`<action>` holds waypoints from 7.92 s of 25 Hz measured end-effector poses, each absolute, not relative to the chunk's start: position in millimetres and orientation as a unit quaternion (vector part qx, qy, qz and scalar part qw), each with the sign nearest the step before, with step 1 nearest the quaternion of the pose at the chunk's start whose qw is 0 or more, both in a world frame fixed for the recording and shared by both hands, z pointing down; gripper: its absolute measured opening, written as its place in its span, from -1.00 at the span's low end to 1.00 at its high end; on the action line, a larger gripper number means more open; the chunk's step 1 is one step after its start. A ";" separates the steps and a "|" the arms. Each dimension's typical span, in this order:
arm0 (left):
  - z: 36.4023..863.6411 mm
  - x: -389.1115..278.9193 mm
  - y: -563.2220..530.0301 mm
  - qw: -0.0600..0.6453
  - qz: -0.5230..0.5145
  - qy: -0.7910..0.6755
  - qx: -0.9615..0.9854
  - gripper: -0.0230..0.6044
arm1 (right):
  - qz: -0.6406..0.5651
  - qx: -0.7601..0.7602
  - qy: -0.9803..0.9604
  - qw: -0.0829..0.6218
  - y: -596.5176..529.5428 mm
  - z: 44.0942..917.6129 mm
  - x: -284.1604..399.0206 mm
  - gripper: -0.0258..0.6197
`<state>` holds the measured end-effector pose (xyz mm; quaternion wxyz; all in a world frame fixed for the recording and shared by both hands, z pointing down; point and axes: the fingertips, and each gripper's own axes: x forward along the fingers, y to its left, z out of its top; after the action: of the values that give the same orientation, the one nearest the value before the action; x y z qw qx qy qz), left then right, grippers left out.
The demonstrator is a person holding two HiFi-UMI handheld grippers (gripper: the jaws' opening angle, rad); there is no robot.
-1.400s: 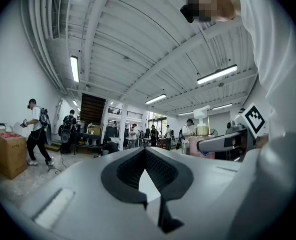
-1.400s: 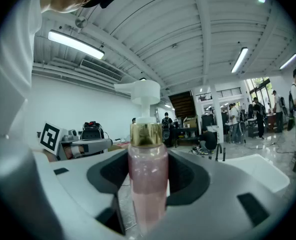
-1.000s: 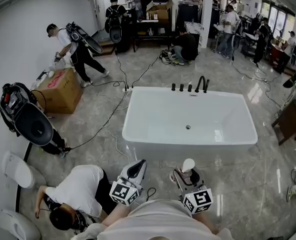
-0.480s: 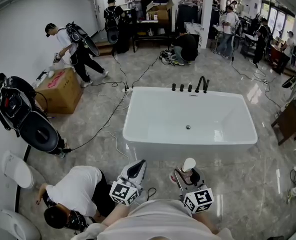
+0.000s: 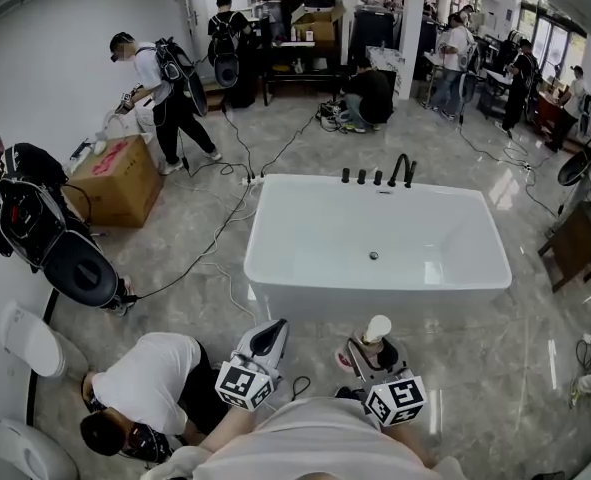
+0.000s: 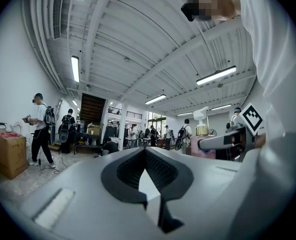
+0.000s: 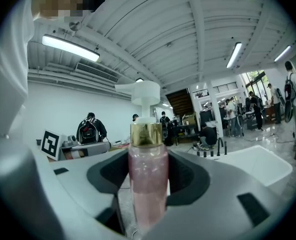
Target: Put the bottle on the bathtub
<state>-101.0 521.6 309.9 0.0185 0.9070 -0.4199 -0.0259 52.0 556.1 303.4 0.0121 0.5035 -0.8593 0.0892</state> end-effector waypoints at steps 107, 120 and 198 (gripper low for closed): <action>608.5 -124.9 -44.4 0.205 0.110 -0.441 0.867 -0.94 | 0.180 0.485 -0.836 0.182 -67.2 595.5 31.0 -0.25; 684.7 -113.2 -45.7 0.228 0.116 -0.443 0.859 -0.94 | 0.203 0.499 -0.822 0.186 -72.8 670.5 42.3 -0.25; 704.6 -152.7 -75.8 0.259 0.145 -0.436 0.850 -0.94 | 0.146 0.582 -0.778 0.186 -535.0 714.3 77.7 -0.25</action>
<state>-152.7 -75.8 704.6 0.2589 0.8495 -0.4364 0.1446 77.7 -535.0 714.3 0.1865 0.5818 -0.7781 0.1459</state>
